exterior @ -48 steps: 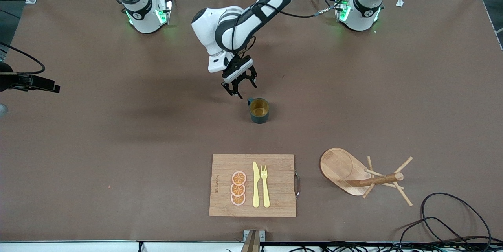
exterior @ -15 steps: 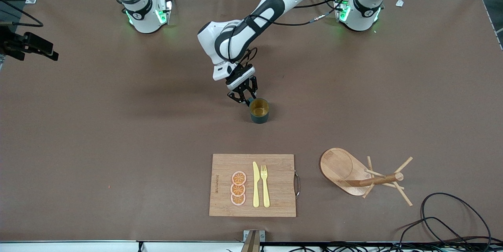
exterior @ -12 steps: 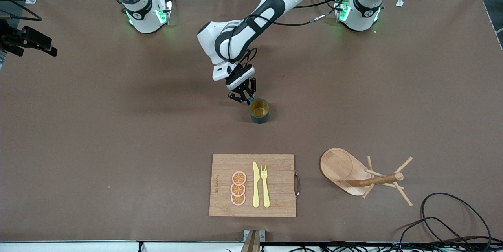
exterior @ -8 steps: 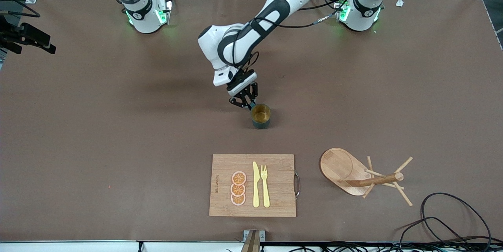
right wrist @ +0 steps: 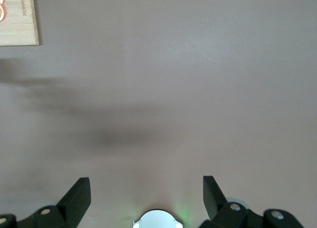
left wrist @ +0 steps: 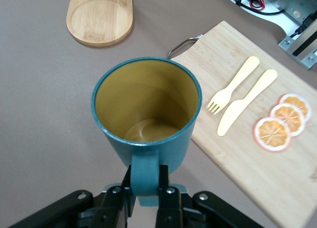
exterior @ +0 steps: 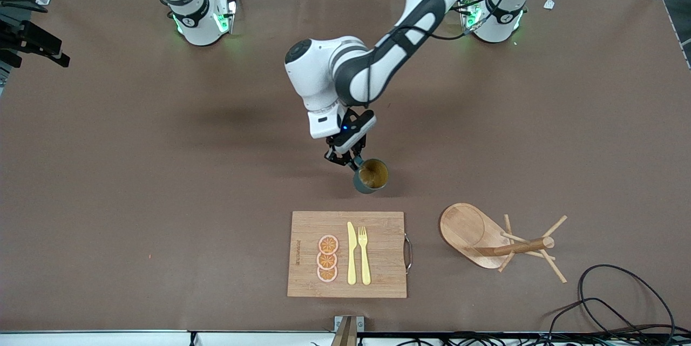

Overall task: Pass cup and hang on rack
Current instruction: 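Lift the mug with the left gripper and carry it to the rack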

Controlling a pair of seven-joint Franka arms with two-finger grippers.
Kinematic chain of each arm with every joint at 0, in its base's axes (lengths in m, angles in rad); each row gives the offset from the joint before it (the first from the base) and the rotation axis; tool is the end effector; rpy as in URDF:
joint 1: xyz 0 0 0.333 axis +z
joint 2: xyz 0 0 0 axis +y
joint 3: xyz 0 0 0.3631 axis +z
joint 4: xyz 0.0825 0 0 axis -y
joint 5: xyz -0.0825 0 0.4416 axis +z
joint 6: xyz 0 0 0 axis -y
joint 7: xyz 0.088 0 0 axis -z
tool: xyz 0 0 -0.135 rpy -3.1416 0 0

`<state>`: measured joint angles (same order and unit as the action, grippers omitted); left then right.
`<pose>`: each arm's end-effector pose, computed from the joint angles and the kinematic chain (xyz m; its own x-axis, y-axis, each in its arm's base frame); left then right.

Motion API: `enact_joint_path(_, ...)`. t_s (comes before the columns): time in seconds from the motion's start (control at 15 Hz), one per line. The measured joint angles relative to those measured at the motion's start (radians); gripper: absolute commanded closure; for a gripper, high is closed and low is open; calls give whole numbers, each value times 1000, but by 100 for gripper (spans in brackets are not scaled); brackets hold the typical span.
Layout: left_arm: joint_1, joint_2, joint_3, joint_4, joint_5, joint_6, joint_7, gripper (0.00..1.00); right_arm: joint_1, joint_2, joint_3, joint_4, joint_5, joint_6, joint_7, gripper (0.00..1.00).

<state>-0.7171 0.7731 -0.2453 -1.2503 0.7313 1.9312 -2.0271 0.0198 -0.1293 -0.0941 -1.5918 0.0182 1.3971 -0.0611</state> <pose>0.5666 -0.6123 0.2979 0.5688 0.6727 0.4732 0.7228 -0.6834 0.1026 0.5427 -0.0416 0.6927 0.9979 -0.0084 -0.0639 -0.0106 -0.9994 -0.0342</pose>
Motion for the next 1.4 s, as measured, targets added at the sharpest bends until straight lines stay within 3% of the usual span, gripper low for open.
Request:
enact_joint_path(0.2,97,-80,0,5,-168,37,120,100,0,0,0,0,-7,0,-11,0)
enact_joint_path(0.6,312,-222,0,6,-612,46,373,100,0,0,1,0,-9,3,-13,0)
enact_joint_path(1.4,657,-254,4,-12,-1428,39,706,100,0,0,1,-1,-9,9,-13,0)
